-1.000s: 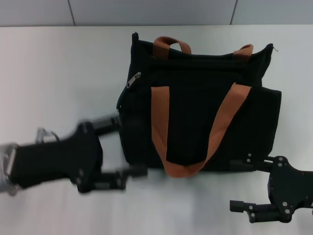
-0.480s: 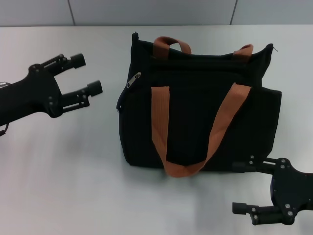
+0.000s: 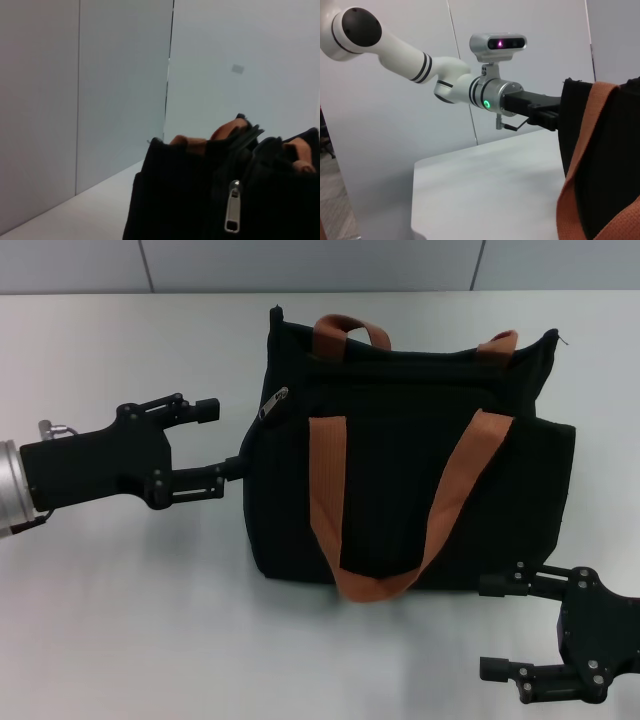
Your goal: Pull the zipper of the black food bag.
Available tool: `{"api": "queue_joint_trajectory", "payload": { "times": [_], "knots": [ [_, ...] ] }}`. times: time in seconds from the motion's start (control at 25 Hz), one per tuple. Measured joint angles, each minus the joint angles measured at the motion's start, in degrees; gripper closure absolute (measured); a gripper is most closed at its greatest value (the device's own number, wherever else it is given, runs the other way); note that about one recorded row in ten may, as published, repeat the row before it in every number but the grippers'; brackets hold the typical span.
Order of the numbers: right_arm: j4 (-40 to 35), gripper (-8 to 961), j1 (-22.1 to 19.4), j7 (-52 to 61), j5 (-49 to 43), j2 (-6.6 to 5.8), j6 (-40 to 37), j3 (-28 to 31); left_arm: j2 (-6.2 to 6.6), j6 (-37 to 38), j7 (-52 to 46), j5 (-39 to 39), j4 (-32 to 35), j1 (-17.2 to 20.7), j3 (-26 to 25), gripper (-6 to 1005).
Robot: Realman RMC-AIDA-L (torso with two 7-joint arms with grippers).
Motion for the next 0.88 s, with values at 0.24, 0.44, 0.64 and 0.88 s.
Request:
{"api": "queue_joint_trajectory", "payload": {
  "times": [0.24,0.44,0.64,0.88],
  "knots": [
    [0.0,141,-0.3,0.0,0.0,0.00,0.0,0.2,-0.88,-3.8,0.2,0.0,0.0,-2.0,1.5,263],
    [0.1,141,-0.4,0.0,0.0,0.00,0.0,0.3,-2.31,-8.0,0.3,0.1,0.1,-3.7,3.3,270],
    [0.2,141,-0.4,0.0,0.0,0.00,0.0,0.4,-3.09,-10.7,0.9,0.1,1.0,-4.0,3.7,278],
    [0.1,141,-0.4,0.0,0.0,0.15,0.0,0.4,-3.32,-8.2,0.7,-1.7,2.9,-2.3,1.7,287]
  ]
}}
